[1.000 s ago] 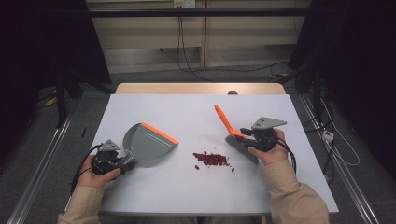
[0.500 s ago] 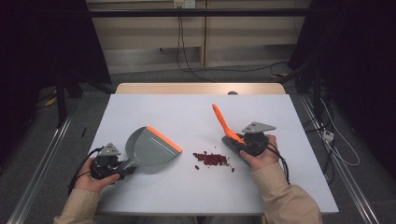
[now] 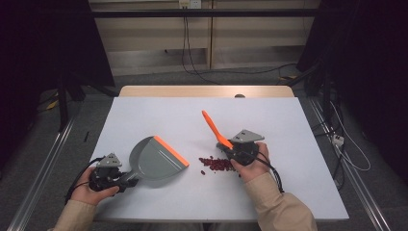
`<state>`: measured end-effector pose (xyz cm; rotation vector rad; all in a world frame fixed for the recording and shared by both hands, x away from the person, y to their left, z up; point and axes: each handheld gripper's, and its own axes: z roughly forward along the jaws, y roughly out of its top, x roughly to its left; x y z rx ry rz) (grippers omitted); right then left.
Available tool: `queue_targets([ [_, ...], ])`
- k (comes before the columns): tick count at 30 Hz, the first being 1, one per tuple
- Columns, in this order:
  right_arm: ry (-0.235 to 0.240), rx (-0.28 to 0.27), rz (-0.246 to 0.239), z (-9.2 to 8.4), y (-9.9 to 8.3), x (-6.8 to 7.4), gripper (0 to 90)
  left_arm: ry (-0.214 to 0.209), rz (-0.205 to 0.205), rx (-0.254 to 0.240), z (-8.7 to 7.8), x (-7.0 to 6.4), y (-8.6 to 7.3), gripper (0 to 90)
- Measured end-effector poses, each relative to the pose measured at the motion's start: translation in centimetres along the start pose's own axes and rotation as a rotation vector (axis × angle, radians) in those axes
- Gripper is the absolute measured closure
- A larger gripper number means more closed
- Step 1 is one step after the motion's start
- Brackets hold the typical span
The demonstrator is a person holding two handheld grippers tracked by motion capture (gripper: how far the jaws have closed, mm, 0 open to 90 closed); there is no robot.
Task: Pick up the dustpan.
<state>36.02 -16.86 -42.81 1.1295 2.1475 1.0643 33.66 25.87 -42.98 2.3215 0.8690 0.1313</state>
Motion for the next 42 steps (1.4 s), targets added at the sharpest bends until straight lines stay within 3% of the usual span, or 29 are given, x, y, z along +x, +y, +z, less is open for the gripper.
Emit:
queue_targets([
  [5, 0.011, -0.004, -0.015, 0.4, 0.4, 0.4, 71.4, -0.01, 0.009, 0.001, 0.0, -0.1, -0.1, 62.6],
  [7, 0.041, -0.017, -0.004, 0.7, 0.5, 0.4, 71.5, -0.009, 0.006, -0.001, 0.0, -0.2, -0.1, 62.6],
  [10, 0.031, -0.022, -0.026, 1.0, 0.8, 0.6, 71.4, -0.012, 0.008, -0.003, 0.0, -0.2, -0.1, 62.6],
  [12, 0.054, -0.036, 0.005, 0.9, 0.9, 0.3, 71.4, -0.017, 0.016, 0.0, 0.0, -0.2, -0.2, 62.6],
  [16, 0.033, -0.07, 0.004, -0.4, 0.9, -0.3, 71.4, -0.03, 0.025, 0.001, 0.1, -0.2, -0.2, 62.6],
  [19, -0.01, -0.069, -0.012, -1.8, 0.2, -0.8, 71.4, -0.035, 0.043, 0.005, 0.1, -0.3, -0.1, 62.5],
  [24, -0.073, -0.073, 0.029, -3.2, -2.2, -1.4, 71.4, -0.051, 0.053, 0.009, 0.2, -0.7, 0.0, 62.5],
  [27, -0.064, -0.081, 0.04, -2.8, -2.8, -0.6, 71.4, -0.052, 0.061, 0.012, 0.2, -0.8, 0.1, 62.5],
  [34, -0.051, -0.115, 0.044, -1.3, -1.9, 1.7, 71.4, -0.056, 0.05, 0.007, 0.3, -0.7, 0.0, 62.5],
  [35, -0.065, -0.118, 0.015, -1.1, -1.8, 2.0, 71.4, -0.057, 0.052, 0.007, 0.4, -0.7, -0.1, 62.5],
  [42, -0.053, -0.126, -0.001, 0.1, -0.8, 2.0, 71.4, -0.065, 0.057, 0.009, 0.3, -0.5, -0.2, 62.5],
])
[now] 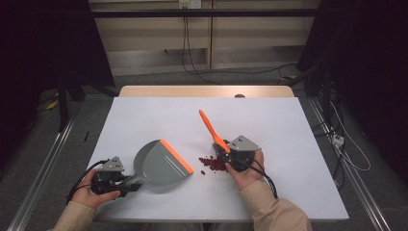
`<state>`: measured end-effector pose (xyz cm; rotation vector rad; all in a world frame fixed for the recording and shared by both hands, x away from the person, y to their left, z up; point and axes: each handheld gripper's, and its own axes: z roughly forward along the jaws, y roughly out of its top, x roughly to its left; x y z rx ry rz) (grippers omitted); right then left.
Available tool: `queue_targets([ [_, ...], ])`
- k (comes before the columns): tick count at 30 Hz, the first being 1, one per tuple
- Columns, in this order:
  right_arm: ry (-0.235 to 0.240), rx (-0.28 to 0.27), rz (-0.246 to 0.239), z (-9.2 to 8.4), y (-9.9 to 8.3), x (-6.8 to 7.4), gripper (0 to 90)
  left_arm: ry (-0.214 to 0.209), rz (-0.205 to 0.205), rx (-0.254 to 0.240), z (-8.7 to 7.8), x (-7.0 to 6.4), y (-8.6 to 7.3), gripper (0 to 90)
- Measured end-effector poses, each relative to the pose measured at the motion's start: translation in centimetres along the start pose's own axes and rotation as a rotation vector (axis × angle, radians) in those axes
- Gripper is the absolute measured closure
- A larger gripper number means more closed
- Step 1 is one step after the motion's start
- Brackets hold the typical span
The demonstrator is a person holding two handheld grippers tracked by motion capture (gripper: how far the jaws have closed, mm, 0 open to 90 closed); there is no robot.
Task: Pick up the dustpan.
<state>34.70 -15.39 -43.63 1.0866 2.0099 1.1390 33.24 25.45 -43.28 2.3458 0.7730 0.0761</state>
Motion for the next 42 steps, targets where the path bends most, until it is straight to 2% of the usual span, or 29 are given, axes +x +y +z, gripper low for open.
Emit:
queue_targets([
  [6, 0.032, -0.041, 0.031, -1.0, 1.2, -0.4, 71.3, -0.005, -0.002, 0.003, -0.1, 0.2, -0.1, 62.6],
  [9, 0.062, -0.053, 0.056, -1.4, 1.9, 0.0, 71.3, -0.006, -0.005, 0.011, -0.3, 0.3, -0.1, 62.6],
  [11, 0.086, -0.052, 0.071, -1.2, 2.2, 0.7, 71.4, -0.002, -0.004, 0.013, -0.4, 0.4, -0.3, 62.6],
  [18, 0.19, -0.043, 0.146, 0.5, 3.0, 5.0, 71.3, -0.002, -0.014, 0.011, -1.0, 0.7, -1.0, 62.7],
  [19, 0.193, -0.035, 0.146, 0.6, 2.9, 5.3, 71.3, -0.001, -0.012, 0.016, -1.1, 0.9, -1.2, 62.7],
  [22, 0.221, -0.003, 0.188, 1.0, 2.4, 6.1, 71.3, -0.001, -0.016, 0.022, -1.2, 1.1, -1.6, 62.6],
  [24, 0.218, 0.018, 0.181, 1.3, 1.9, 6.2, 71.3, -0.004, -0.011, 0.021, -1.1, 1.2, -1.6, 62.6],
  [25, 0.213, 0.033, 0.172, 1.4, 1.6, 6.2, 71.4, -0.004, -0.013, 0.023, -1.2, 1.1, -1.6, 62.6],
  [26, 0.199, 0.021, 0.156, 1.4, 1.4, 6.0, 71.4, -0.005, -0.013, 0.024, -1.2, 1.1, -1.6, 62.6],
  [28, 0.202, 0.037, 0.182, 1.3, 1.4, 5.2, 71.3, -0.003, -0.011, 0.024, -1.1, 1.1, -1.5, 62.6],
  [30, 0.17, 0.039, 0.135, 1.2, 1.4, 4.6, 71.4, -0.007, -0.013, 0.022, -1.0, 1.1, -1.5, 62.6],
  [31, 0.173, 0.038, 0.142, 1.2, 1.3, 4.2, 71.3, -0.006, -0.012, 0.023, -1.0, 1.0, -1.4, 62.6],
  [32, 0.192, 0.037, 0.169, 1.3, 1.3, 3.9, 71.3, -0.007, -0.01, 0.024, -0.9, 1.0, -1.4, 62.6],
  [36, 0.209, -0.003, 0.18, 1.0, 1.5, 3.1, 71.3, -0.011, -0.001, 0.025, -0.7, 0.8, -1.1, 62.5],
  [38, 0.21, -0.025, 0.147, 0.5, 1.7, 2.6, 71.3, -0.012, 0.001, 0.018, -0.5, 0.6, -1.0, 62.5],
  [42, 0.185, -0.046, 0.116, -0.8, 1.8, 1.1, 71.3, -0.027, 0.01, 0.019, 0.0, 0.3, -0.5, 62.4],
])
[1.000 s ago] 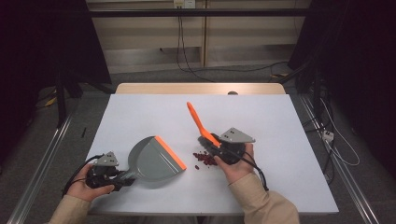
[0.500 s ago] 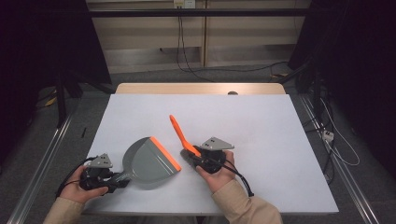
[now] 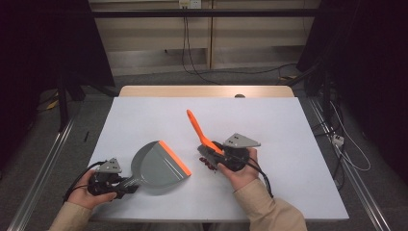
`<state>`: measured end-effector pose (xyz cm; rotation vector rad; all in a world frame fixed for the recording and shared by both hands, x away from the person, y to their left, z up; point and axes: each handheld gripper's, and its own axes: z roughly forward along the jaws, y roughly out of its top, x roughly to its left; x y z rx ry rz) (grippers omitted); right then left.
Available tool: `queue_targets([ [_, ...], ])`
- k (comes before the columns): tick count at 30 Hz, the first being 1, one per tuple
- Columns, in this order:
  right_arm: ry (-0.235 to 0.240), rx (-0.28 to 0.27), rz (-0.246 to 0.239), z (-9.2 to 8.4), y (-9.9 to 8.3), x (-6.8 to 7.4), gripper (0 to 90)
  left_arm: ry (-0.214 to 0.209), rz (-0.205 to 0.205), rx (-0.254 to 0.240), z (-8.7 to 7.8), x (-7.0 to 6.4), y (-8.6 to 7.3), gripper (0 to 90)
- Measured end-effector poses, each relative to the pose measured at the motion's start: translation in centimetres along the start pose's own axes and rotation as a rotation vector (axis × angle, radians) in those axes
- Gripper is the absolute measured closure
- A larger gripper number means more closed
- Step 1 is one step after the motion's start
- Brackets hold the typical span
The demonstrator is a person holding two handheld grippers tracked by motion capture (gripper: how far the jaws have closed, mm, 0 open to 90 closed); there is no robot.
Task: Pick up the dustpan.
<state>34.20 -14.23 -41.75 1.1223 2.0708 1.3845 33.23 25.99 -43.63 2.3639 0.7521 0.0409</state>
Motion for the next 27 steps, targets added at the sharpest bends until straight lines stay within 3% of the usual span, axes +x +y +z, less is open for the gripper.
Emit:
queue_targets([
  [3, -0.033, -0.019, 0.007, -1.5, -0.4, -1.3, 71.3, -0.008, 0.01, 0.006, 0.3, -0.3, 0.3, 62.4],
  [9, -0.094, -0.005, 0.034, -3.2, -1.8, -3.2, 71.3, -0.039, 0.042, 0.016, 0.9, -0.9, 1.0, 62.4],
  [17, -0.173, 0.02, 0.021, -3.2, -2.4, -4.7, 71.2, -0.075, 0.075, 0.024, 1.9, -1.8, 2.1, 62.4],
  [23, -0.188, 0.076, 0.001, -2.7, -2.6, -5.3, 70.7, -0.092, 0.097, 0.024, 2.6, -2.3, 2.7, 62.4],
  [27, -0.171, 0.092, 0.0, -3.2, -1.8, -5.3, 63.3, -0.092, 0.097, 0.017, 2.8, -2.3, 2.8, 62.4],
])
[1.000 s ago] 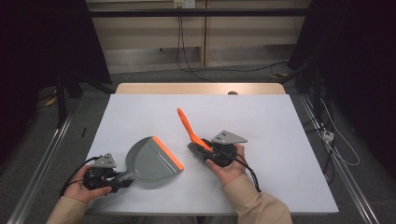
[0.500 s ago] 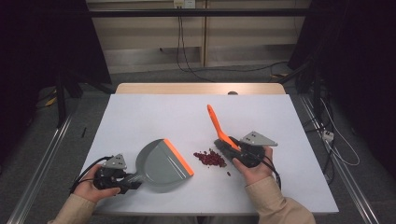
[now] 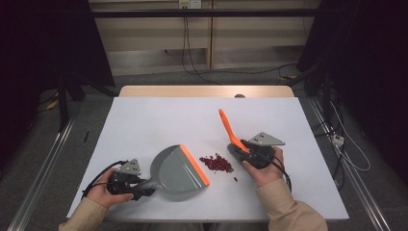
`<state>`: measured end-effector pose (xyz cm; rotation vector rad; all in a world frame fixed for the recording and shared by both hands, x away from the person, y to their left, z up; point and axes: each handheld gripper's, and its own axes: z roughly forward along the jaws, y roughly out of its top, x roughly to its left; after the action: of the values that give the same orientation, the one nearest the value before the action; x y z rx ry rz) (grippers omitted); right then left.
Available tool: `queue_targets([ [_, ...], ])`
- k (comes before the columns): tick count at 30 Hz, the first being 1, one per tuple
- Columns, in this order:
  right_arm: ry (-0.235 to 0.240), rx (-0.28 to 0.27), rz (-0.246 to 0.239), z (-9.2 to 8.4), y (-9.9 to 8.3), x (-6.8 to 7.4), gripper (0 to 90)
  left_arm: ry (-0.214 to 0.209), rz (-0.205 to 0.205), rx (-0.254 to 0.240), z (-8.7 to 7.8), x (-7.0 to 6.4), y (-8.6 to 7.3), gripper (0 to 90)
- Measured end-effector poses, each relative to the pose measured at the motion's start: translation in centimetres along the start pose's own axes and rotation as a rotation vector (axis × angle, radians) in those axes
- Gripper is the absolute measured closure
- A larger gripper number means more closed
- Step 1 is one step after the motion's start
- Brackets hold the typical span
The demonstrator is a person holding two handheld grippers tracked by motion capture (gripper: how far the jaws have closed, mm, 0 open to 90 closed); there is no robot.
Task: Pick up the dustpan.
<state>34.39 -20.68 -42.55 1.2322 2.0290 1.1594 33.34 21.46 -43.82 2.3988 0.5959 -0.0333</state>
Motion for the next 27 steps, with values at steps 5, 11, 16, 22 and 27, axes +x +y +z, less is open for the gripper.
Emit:
queue_targets([
  [5, 0.018, 0.097, -0.053, -0.3, 0.8, 0.0, 65.9, 0.05, 0.016, -0.003, 0.0, -0.2, 0.0, 61.4],
  [11, 0.027, 0.13, -0.057, -0.5, 0.0, 0.0, 71.0, 0.124, 0.038, 0.013, -0.5, -0.9, 0.4, 53.3],
  [16, -0.024, 0.1, -0.078, -0.9, -0.5, 0.4, 71.2, 0.122, 0.096, 0.058, 0.0, -1.2, 0.9, 61.7],
  [22, -0.068, 0.051, -0.054, -0.8, -1.0, 0.0, 71.3, 0.096, 0.066, 0.027, 0.1, -1.0, 0.9, 62.5],
  [27, -0.059, 0.019, -0.042, -0.6, -1.2, 0.7, 71.4, 0.069, 0.068, 0.034, 0.1, -1.2, 1.1, 62.5],
])
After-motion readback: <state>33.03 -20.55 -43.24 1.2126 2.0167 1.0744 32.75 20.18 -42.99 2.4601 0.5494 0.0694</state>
